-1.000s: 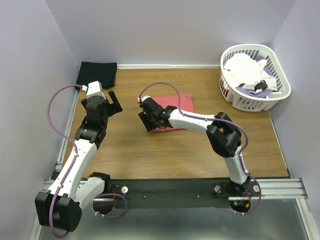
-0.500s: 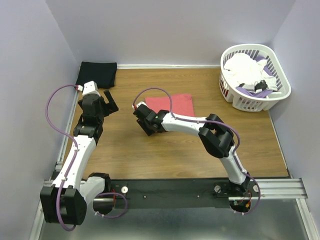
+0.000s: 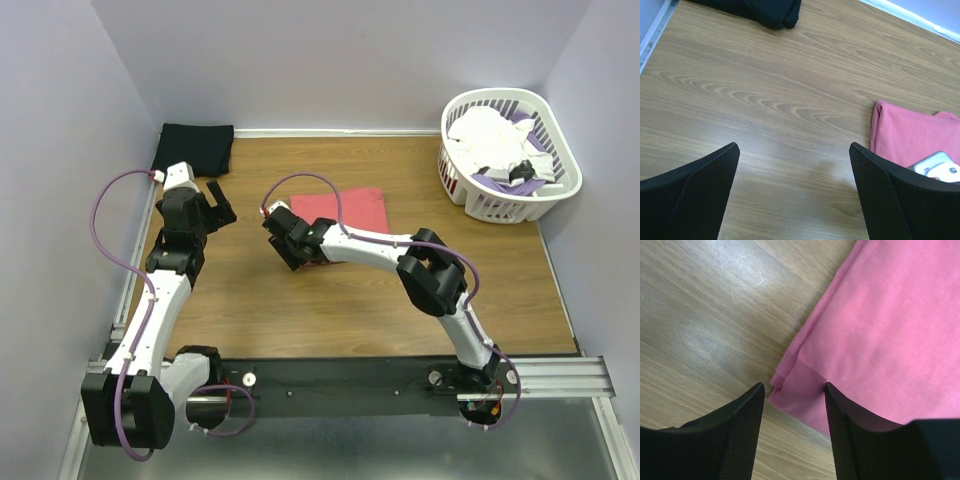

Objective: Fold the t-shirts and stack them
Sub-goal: Neatly place the folded tshirt to the corner

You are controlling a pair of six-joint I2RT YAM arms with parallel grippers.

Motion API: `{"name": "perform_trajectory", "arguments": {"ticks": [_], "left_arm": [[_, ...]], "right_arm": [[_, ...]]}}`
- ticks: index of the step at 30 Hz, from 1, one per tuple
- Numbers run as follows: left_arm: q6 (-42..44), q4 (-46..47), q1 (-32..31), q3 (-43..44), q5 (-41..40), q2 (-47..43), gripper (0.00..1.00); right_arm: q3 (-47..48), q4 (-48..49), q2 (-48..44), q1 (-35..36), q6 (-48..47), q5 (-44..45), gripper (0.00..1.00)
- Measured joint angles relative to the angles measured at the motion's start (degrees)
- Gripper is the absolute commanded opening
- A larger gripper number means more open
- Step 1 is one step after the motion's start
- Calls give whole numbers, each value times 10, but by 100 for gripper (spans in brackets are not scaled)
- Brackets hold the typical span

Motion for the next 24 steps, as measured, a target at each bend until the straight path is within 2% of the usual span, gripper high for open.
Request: {"name": "perform_trajectory", "arguments": {"ticks": [1, 4, 11, 16, 17, 19, 20, 24], "left_arm": [[0, 0, 0, 0, 1, 0, 98], [0, 0, 0, 0, 5, 0, 98], [0, 0, 0, 0, 10, 0, 98], [0, 1, 0, 0, 16, 2, 98], [0, 1, 0, 0, 19, 4, 97], [0, 1, 0, 0, 23, 9, 96], [0, 1, 0, 0, 26, 11, 97], [0, 2, 0, 0, 40, 23, 96]], "right_arm": [[1, 0, 3, 0, 0, -2, 60], [2, 0, 13, 1, 0, -10, 71], [1, 1, 15, 4, 0, -16, 69], [-3, 6, 15, 5, 1, -12, 51], [-4, 7, 15, 6, 1, -11, 43], [-7, 8, 15, 6, -1, -6, 35], [-9, 9, 15, 6, 0, -1, 23], [-12, 10, 15, 6, -5, 18, 6]]}}
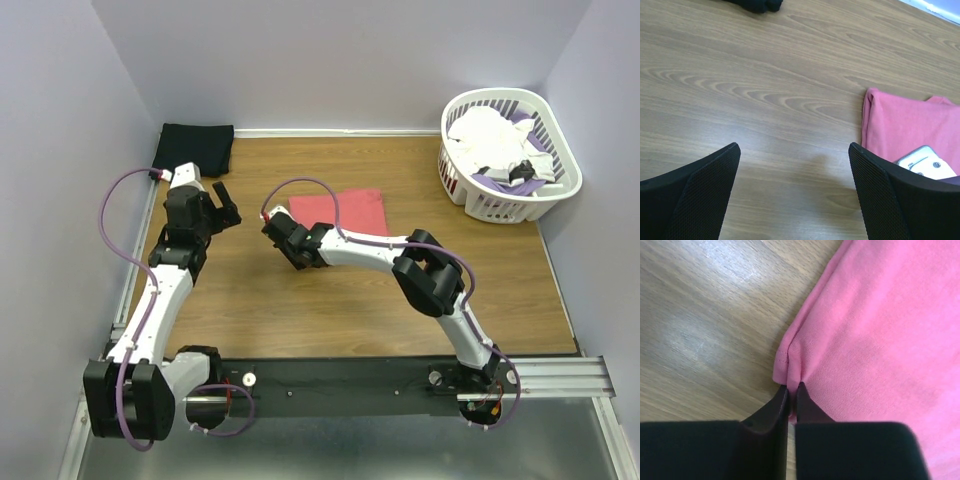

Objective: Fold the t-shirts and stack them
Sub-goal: Neatly place the folded tshirt to the corner

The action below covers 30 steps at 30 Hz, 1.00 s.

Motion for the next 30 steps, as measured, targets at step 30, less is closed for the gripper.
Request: {"name": "perform_trajectory", "arguments": {"ticks": [30], "left_arm": [[-225, 247, -47, -21, 313, 358, 98]], "right_arm": [[-163, 120, -143, -67, 45, -165, 0]]}}
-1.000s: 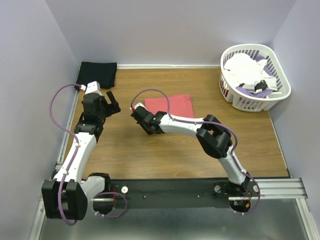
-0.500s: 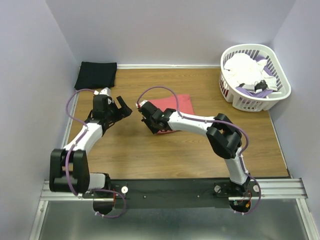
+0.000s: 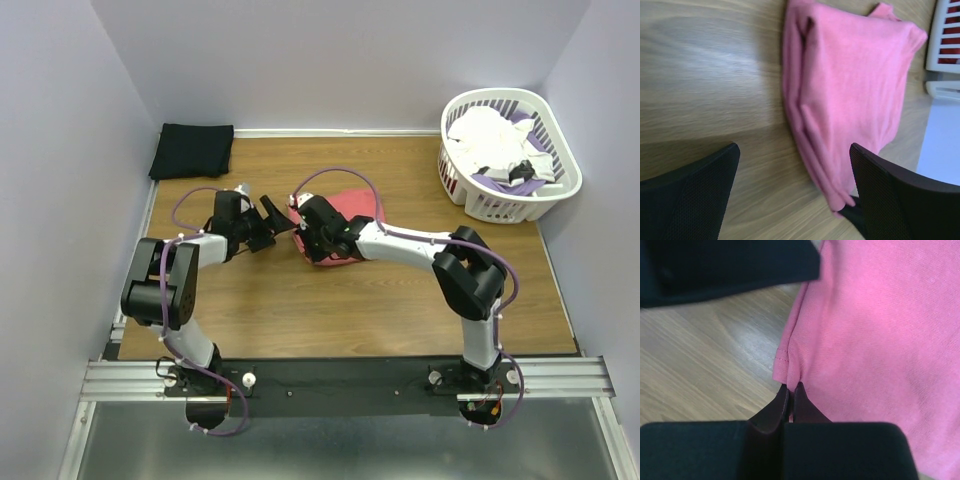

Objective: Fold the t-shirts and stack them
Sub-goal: Neatly place the folded tshirt to the corner

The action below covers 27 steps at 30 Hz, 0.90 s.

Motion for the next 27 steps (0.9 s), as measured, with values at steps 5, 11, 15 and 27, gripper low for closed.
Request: {"name": "perform_trajectory", "arguments": {"ticks": [5, 11, 15, 27], "left_arm": [[-38, 45, -36, 8, -3, 27, 98], [-85, 97, -71, 15, -15, 58, 90], [-102, 114, -85, 17, -29, 70, 75], [-83, 81, -90, 25, -65, 85, 0]], "right_arm": [[-18, 24, -14, -6, 11, -16, 0], [-26, 46, -18, -10, 27, -30, 0], [-33, 56, -23, -10, 34, -40, 0], [-44, 76, -31, -14, 52, -56, 25]]}}
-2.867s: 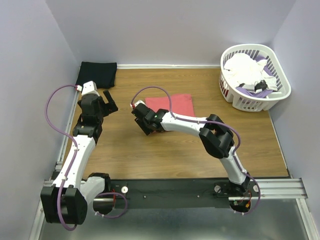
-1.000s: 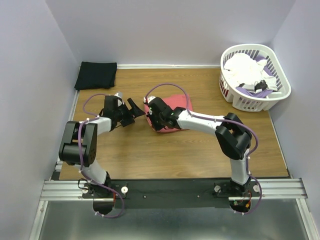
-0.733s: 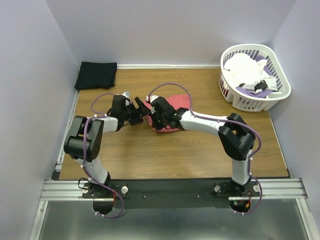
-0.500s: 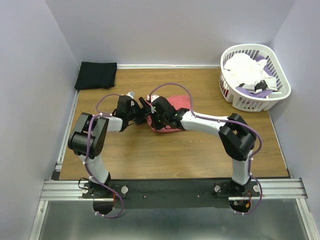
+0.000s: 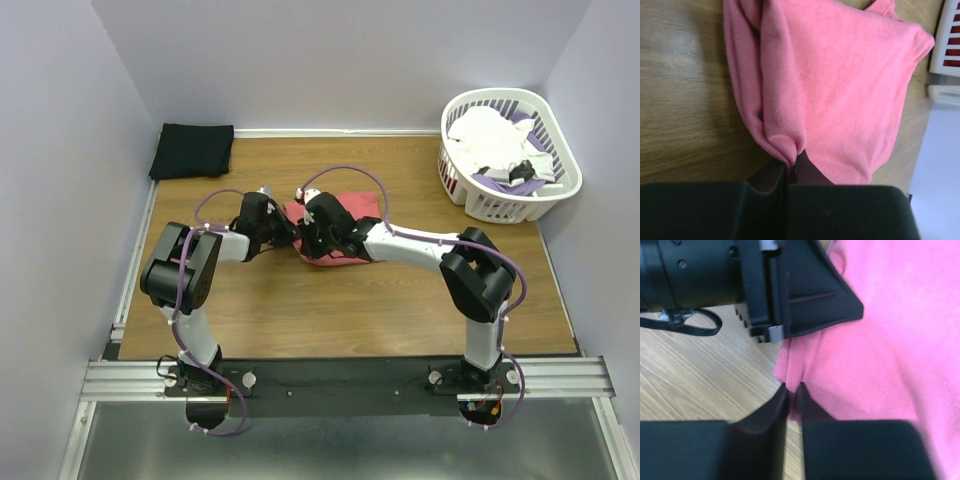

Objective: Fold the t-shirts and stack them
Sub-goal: Neatly place the folded tshirt to the corner

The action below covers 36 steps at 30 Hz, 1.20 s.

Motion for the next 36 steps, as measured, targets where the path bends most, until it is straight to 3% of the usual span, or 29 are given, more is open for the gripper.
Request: {"name": "perform_trajectory", "arguments": {"ticks": [8, 13, 25, 36], "left_arm": [[112, -128, 0, 116, -77, 12, 0], [193, -217, 16, 205, -146, 37, 0], [388, -391, 79, 504, -344, 170, 0], [531, -406, 127, 732, -465, 291, 0]], "right_arm": [[-28, 8, -31, 0, 9, 17, 77], [-78, 9, -96, -7, 9, 62, 97], [-238, -31, -272, -26, 27, 146, 97], [-256, -70, -312, -26, 35, 182, 96]]}}
